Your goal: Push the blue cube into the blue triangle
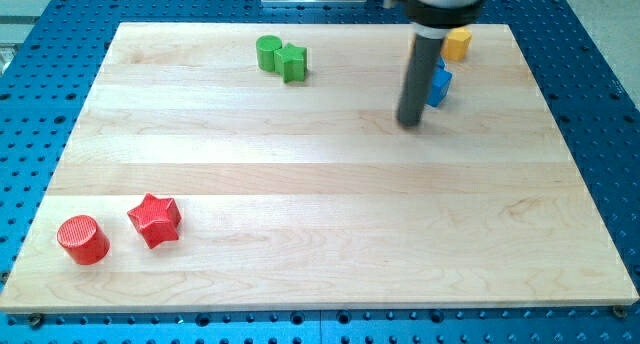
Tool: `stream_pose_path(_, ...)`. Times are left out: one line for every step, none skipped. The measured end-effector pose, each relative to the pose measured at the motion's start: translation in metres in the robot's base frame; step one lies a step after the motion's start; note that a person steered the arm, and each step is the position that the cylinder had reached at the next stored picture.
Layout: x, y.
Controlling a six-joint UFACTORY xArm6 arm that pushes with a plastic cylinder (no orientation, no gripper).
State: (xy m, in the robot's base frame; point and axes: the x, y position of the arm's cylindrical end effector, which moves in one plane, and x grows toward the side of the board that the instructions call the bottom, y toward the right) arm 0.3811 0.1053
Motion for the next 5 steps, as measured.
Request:
stream_pose_path(-0.006,0.032)
stream_pose_path(-0.023,0.069)
stream_pose_path(-0.059,0.062)
stream_pose_path(-0.034,0.047)
stream_pose_path(-0.034,-0.053)
